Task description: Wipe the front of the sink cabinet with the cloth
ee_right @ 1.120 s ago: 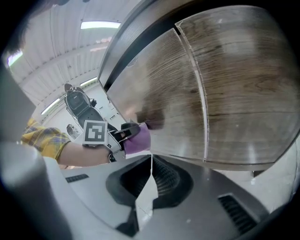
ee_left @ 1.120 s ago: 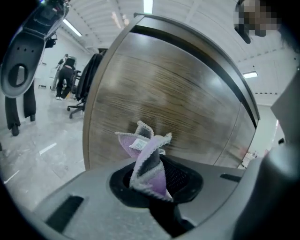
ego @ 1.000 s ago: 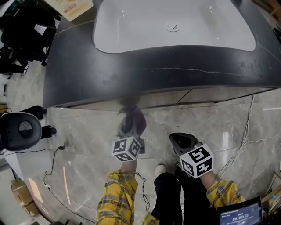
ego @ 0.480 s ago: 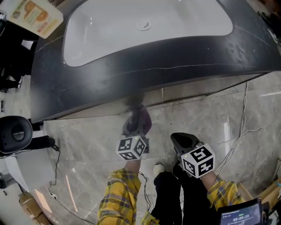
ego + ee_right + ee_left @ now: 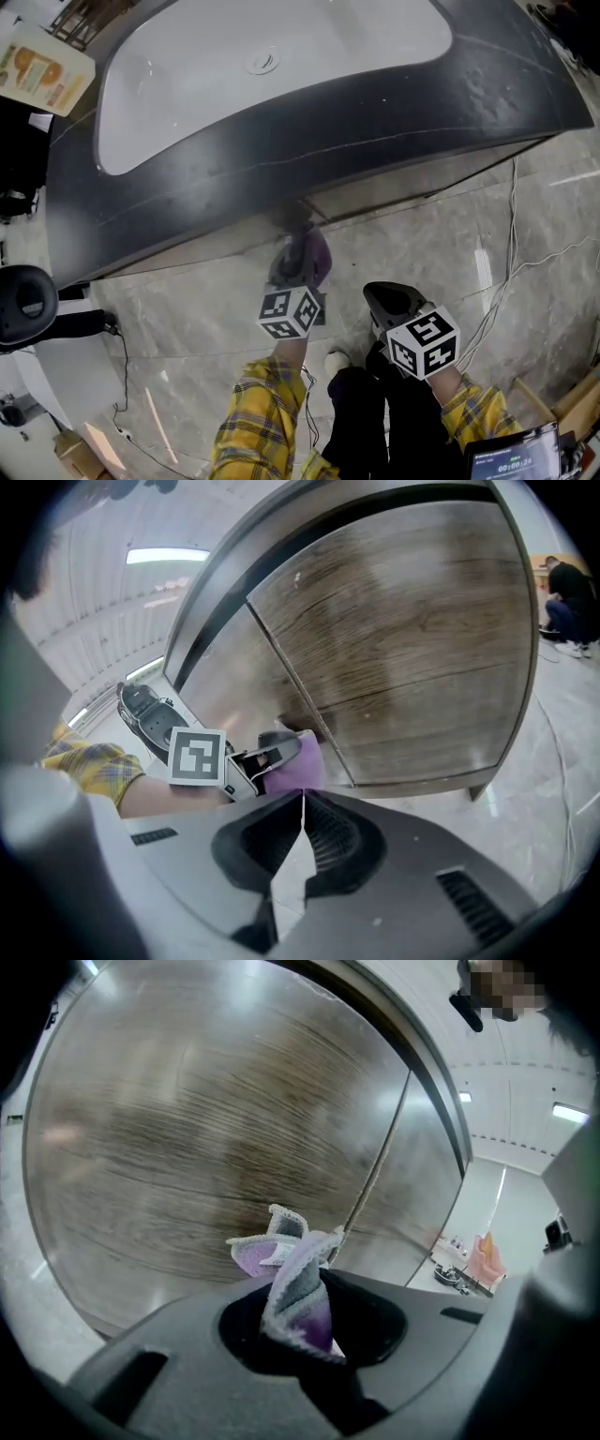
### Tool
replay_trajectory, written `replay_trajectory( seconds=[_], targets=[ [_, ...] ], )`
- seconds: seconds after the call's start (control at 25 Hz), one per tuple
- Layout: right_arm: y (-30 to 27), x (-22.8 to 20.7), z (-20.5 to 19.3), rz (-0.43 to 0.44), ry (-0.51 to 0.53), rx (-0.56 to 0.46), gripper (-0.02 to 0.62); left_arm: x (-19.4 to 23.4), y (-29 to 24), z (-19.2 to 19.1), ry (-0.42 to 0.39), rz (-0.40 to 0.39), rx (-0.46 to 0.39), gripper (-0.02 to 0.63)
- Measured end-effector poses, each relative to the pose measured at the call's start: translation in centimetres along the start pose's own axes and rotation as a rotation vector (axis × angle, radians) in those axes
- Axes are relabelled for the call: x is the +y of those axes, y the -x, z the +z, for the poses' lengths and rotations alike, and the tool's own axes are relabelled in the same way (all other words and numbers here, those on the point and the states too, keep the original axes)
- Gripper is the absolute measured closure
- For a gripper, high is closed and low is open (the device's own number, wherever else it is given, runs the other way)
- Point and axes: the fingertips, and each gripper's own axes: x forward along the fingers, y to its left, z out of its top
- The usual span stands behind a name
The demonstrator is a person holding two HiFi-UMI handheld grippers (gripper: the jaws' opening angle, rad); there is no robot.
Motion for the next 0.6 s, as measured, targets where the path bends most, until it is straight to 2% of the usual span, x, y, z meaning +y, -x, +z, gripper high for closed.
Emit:
replay_trajectory(
  seconds=[0.08,0.32,0.6],
  targets=[
    [0.1,-0.4,-0.1,-0.004,-0.004,-0.001,0.589,-0.9,-0.5,-0.2,-0.009,-0.02,0.007,0.555],
    [0.5,-0.3,0.1,0.0,-0.017,0.003,0.589,-4.5,-0.5,0.7,-0.101,-0.123,0.023,0.555],
    [1.9,2.1,1.8,0.023,-0.017,0.008,0.589,-6.6,2.6,3.1,-0.115,-0.141,0.016,0.555]
  ],
)
